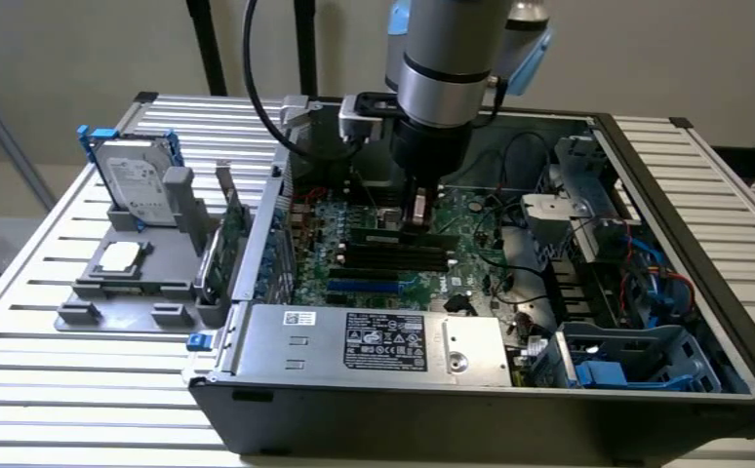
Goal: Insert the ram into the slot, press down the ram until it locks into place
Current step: 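Insert the ram into the slot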
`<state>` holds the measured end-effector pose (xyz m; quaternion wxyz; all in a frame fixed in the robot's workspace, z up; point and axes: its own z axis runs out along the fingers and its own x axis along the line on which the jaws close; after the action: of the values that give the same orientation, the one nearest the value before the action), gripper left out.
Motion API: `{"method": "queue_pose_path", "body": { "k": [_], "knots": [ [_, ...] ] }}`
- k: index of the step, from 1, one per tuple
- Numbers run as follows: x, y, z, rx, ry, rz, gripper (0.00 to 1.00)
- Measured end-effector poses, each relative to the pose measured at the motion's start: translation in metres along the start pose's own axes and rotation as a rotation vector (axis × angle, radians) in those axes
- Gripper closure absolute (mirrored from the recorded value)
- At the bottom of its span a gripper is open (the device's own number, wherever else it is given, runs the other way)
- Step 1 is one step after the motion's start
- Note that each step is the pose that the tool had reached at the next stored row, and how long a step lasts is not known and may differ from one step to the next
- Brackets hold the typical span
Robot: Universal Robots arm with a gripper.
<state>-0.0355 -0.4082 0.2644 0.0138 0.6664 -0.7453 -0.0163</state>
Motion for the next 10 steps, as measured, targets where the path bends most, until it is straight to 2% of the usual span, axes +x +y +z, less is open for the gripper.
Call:
{"method": "queue_pose_path", "body": {
  "k": [10],
  "knots": [
    [-0.001,0.0,0.0182,0.0,0.0005,-0.013,0.86]
  ]
}}
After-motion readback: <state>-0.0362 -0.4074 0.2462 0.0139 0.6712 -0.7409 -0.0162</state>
